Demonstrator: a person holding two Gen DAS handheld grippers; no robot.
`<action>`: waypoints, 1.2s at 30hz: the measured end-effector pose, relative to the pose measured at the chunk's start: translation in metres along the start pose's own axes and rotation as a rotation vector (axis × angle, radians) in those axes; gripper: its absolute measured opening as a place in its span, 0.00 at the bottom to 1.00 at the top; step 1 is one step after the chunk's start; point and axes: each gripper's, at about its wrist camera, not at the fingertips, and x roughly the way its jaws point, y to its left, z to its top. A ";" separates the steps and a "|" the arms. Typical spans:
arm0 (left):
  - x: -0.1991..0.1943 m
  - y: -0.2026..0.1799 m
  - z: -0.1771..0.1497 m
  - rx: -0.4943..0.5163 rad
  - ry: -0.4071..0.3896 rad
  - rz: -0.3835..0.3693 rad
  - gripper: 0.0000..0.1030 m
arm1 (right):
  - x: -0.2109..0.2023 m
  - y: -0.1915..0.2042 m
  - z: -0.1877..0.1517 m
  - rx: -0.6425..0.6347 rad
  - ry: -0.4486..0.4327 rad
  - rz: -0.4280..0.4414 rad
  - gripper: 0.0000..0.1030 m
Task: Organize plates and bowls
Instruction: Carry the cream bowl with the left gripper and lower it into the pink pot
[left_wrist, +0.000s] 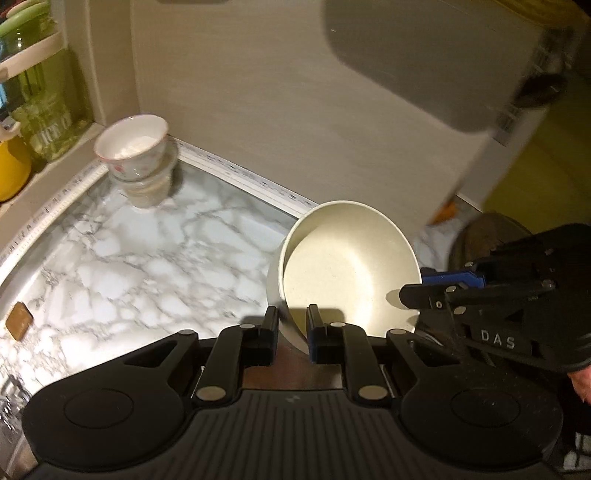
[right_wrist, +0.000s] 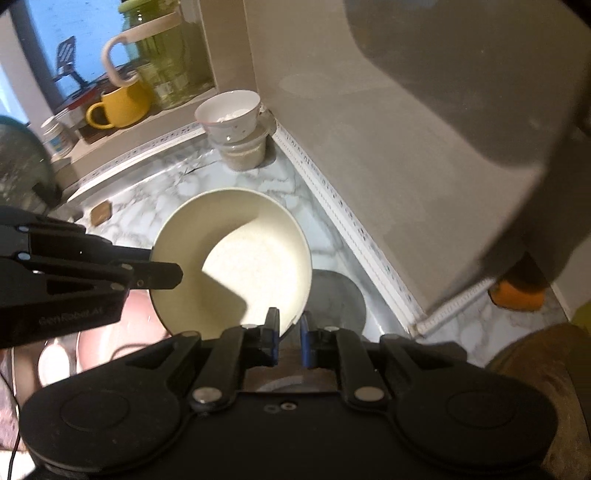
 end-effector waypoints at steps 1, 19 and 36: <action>-0.001 -0.005 -0.005 0.003 0.009 -0.008 0.14 | -0.004 -0.003 -0.005 0.001 0.003 0.002 0.11; 0.028 -0.075 -0.057 0.048 0.191 -0.089 0.15 | -0.014 -0.037 -0.076 -0.029 0.138 -0.017 0.10; 0.062 -0.088 -0.064 0.079 0.285 -0.077 0.15 | 0.010 -0.051 -0.085 -0.041 0.226 0.002 0.10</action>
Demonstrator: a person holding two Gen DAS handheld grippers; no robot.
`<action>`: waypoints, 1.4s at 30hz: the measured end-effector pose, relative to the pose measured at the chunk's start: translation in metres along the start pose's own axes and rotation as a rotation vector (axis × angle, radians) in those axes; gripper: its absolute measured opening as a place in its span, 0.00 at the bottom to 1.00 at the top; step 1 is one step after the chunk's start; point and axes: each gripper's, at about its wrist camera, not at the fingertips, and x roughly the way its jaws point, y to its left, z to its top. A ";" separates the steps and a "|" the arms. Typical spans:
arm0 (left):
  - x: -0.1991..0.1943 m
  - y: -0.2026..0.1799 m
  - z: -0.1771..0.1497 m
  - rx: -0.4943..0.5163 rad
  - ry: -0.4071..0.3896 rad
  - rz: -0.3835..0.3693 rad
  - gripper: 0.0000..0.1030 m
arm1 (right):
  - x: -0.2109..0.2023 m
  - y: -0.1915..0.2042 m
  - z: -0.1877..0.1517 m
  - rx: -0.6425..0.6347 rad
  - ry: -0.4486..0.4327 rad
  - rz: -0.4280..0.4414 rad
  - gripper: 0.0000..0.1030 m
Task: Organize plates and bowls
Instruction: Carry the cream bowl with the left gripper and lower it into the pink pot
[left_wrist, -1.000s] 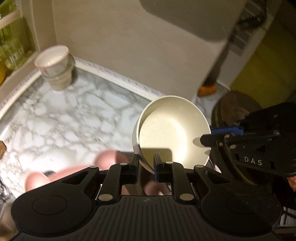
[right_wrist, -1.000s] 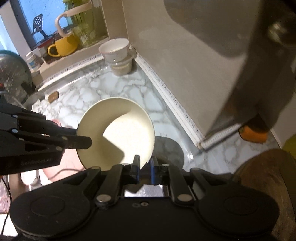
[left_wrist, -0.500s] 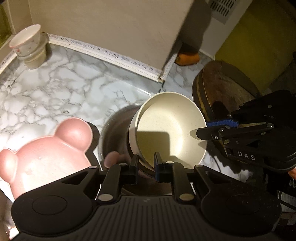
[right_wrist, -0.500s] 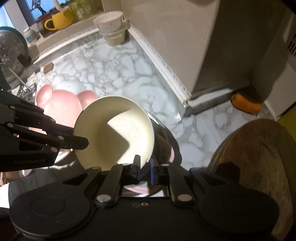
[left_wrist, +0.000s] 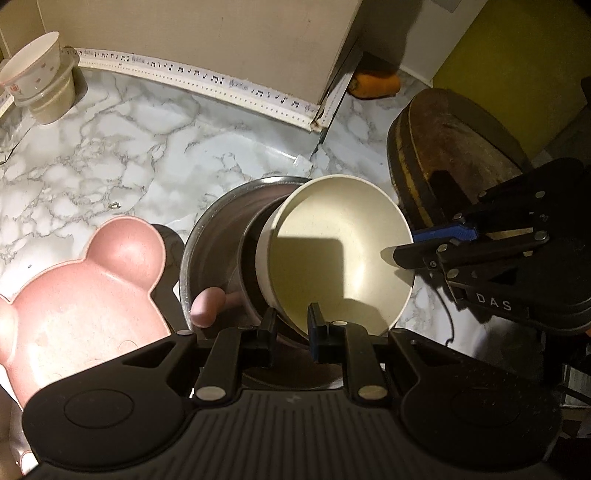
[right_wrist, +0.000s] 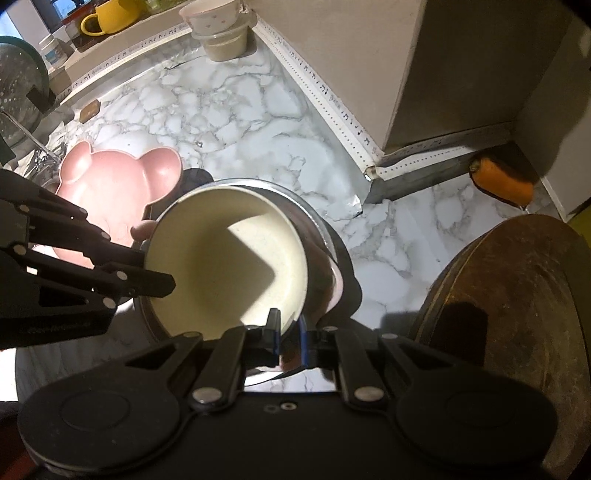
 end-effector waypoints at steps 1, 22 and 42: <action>0.001 0.000 0.000 -0.001 0.003 0.001 0.15 | 0.001 0.000 0.001 -0.002 0.003 0.000 0.10; -0.009 0.013 -0.002 -0.017 -0.006 -0.087 0.28 | 0.010 -0.003 0.003 0.022 0.005 0.007 0.10; -0.047 0.014 -0.020 -0.030 -0.152 -0.082 0.30 | -0.026 0.006 -0.012 0.033 -0.126 0.073 0.33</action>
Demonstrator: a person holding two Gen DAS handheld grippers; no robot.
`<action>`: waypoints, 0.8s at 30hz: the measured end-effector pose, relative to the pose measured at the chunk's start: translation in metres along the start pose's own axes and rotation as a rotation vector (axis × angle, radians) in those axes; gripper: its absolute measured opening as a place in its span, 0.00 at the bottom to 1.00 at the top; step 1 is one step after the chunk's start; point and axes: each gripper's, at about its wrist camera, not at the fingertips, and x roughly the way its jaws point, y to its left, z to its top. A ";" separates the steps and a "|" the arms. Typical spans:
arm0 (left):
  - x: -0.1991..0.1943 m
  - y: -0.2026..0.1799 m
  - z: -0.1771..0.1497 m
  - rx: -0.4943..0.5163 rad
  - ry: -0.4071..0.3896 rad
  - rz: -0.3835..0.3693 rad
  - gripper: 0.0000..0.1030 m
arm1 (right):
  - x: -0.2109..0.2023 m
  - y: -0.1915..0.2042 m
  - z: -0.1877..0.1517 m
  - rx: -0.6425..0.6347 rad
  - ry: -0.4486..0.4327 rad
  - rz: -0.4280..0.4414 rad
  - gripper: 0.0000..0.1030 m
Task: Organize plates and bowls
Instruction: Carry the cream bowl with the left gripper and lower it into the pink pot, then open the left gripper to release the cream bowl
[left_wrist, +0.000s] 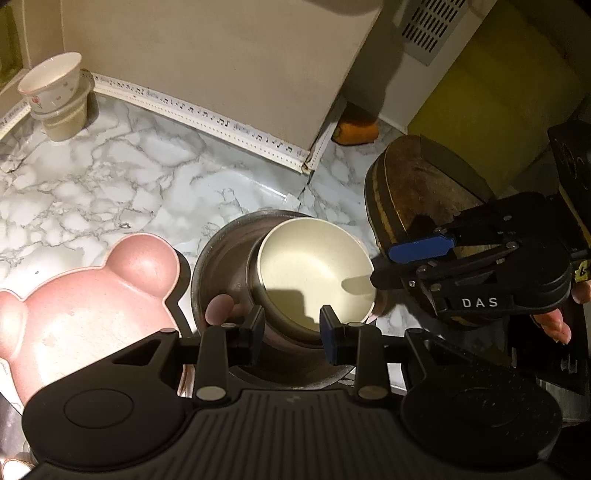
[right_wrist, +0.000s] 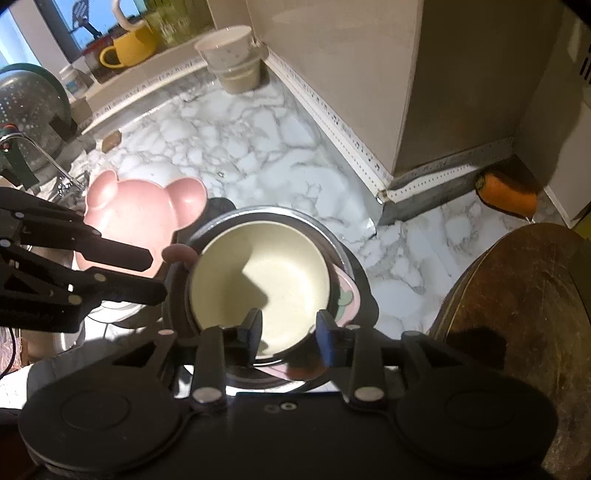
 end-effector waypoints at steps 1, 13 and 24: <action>-0.002 0.000 -0.001 -0.005 -0.010 0.005 0.30 | -0.002 0.001 -0.001 -0.004 -0.011 -0.001 0.33; -0.020 0.014 -0.035 -0.045 -0.100 -0.016 0.57 | -0.016 0.019 -0.026 0.034 -0.105 -0.035 0.50; -0.018 0.029 -0.068 -0.077 -0.188 0.044 0.75 | -0.011 0.028 -0.053 0.100 -0.148 -0.017 0.83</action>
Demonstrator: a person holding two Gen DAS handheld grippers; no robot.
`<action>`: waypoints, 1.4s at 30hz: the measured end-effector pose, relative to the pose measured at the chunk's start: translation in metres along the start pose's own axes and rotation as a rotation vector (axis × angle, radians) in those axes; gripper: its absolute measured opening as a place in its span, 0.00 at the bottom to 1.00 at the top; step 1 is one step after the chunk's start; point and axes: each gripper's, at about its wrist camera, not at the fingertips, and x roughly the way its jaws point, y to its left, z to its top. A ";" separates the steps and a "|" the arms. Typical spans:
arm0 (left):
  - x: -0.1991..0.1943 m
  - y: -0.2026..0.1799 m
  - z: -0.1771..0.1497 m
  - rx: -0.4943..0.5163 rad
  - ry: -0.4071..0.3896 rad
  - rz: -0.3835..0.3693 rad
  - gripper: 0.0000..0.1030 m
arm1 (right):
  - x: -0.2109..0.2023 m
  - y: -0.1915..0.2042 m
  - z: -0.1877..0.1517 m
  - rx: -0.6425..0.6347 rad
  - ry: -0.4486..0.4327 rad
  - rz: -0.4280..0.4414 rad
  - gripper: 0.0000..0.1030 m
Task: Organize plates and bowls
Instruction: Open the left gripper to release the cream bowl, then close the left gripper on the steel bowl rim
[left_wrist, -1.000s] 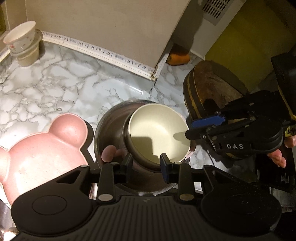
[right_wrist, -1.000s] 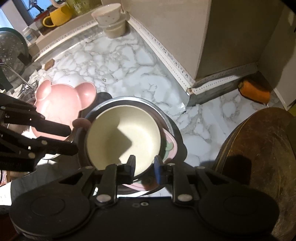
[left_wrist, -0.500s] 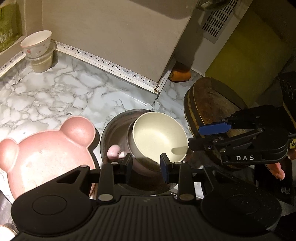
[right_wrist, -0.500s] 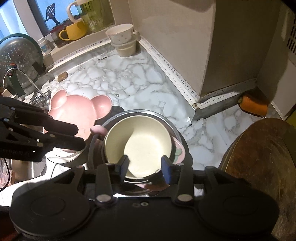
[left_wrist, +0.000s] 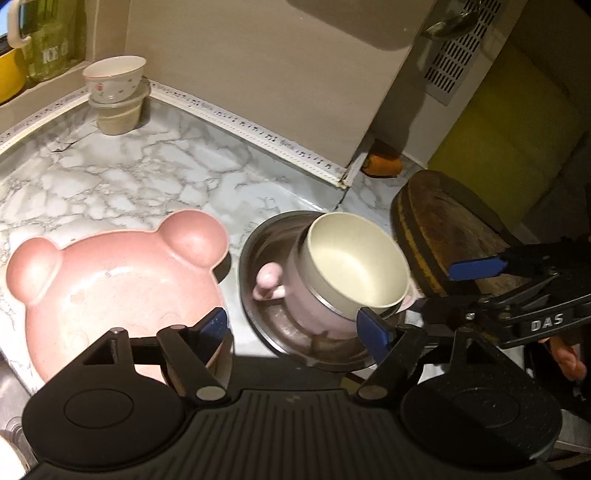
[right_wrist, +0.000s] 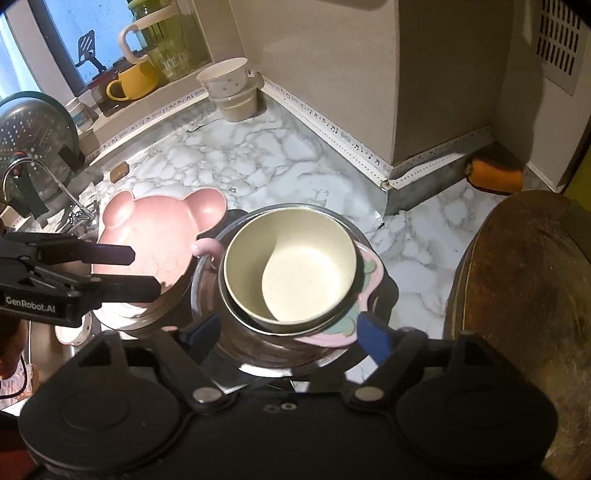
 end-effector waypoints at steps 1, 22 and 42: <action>0.000 0.001 -0.003 -0.007 -0.004 0.004 0.75 | 0.000 0.001 -0.002 0.004 -0.003 0.007 0.85; 0.006 -0.012 -0.030 -0.070 0.043 0.084 0.75 | -0.004 -0.009 0.000 -0.110 -0.035 -0.018 0.90; 0.060 -0.023 -0.028 -0.142 0.152 0.056 0.72 | 0.081 -0.095 0.090 -0.022 0.100 -0.004 0.65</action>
